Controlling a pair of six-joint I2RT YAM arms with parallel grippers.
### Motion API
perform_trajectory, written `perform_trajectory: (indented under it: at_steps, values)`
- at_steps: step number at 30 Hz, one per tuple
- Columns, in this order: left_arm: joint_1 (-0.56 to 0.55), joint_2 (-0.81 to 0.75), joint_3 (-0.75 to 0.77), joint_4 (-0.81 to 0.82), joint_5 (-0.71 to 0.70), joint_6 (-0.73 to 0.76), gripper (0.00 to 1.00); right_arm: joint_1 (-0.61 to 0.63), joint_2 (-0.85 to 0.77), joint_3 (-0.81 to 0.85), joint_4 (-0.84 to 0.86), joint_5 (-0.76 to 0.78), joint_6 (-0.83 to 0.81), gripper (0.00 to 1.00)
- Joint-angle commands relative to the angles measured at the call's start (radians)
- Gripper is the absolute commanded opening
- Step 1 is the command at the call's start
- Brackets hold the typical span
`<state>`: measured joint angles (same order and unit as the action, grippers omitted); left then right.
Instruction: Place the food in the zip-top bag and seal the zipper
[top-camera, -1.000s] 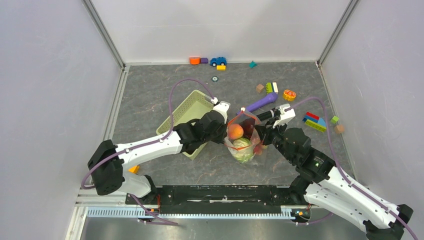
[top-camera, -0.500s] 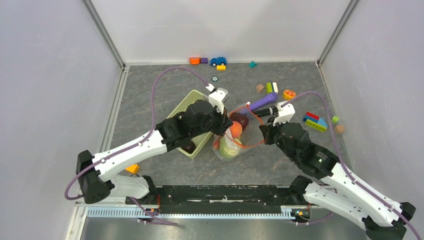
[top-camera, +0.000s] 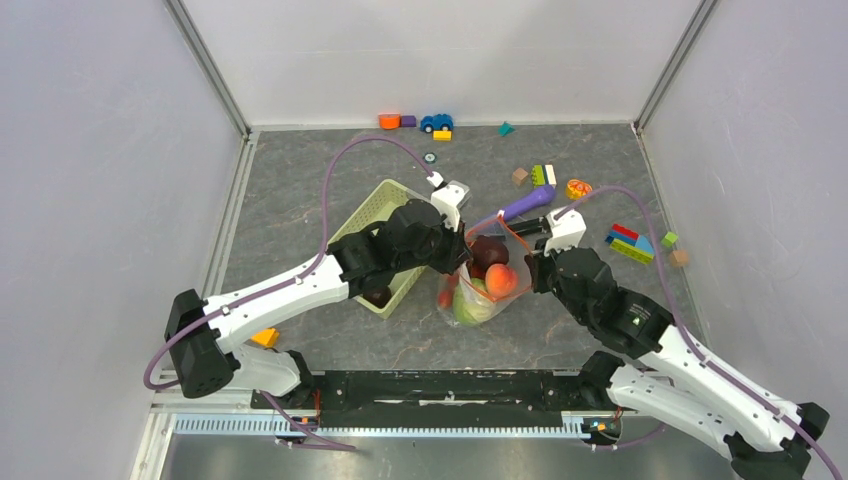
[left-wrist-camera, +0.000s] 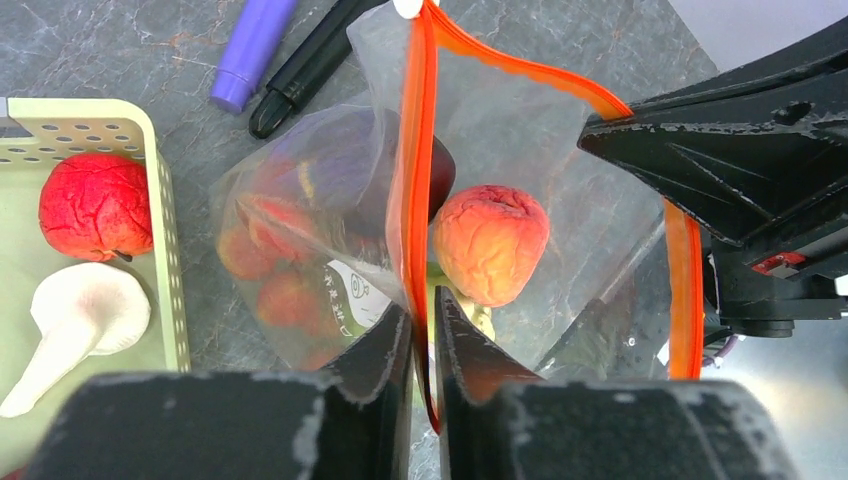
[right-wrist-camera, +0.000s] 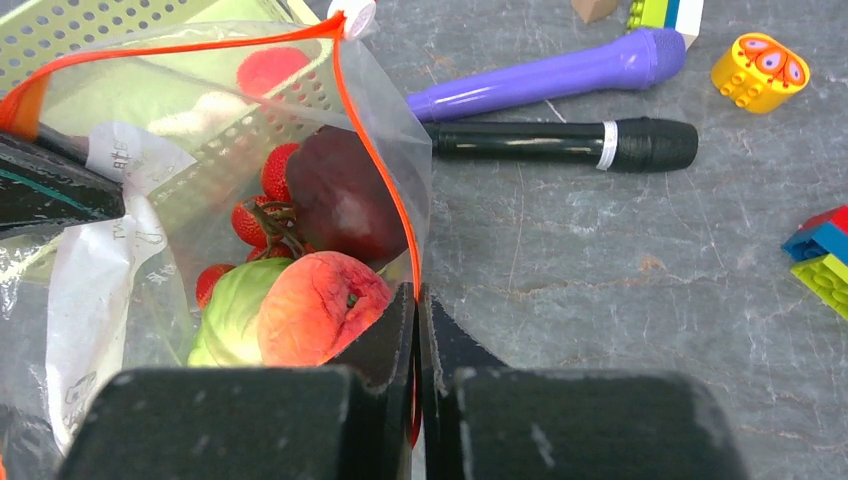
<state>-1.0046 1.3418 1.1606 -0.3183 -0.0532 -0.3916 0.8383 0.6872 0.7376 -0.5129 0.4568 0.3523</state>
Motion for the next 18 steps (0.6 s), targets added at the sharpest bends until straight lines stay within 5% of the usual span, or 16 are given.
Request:
perform_trajectory:
  at_steps: [1,3,5,7,8,18]
  values:
    - [0.001,-0.019,0.024,0.019,-0.029,0.017,0.22,0.005,-0.07,-0.034,0.127,0.015,-0.051,0.03]
    - [0.001,-0.022,0.024,0.017,-0.03,0.017,0.27,0.006,-0.107,-0.059,0.168,0.006,-0.063,0.03]
    - [0.002,-0.025,0.026,0.016,-0.031,0.02,0.44,0.005,-0.136,-0.083,0.207,-0.011,-0.079,0.03]
    - [0.002,-0.03,0.029,0.011,-0.029,0.028,0.91,0.005,-0.158,-0.102,0.246,-0.033,-0.097,0.03]
    - [0.002,-0.035,0.03,0.007,-0.032,0.037,0.99,0.005,-0.168,-0.109,0.263,-0.041,-0.104,0.03]
    - [0.041,-0.147,-0.023,-0.03,-0.299,0.039,1.0,0.006,-0.158,-0.134,0.301,-0.051,-0.139,0.03]
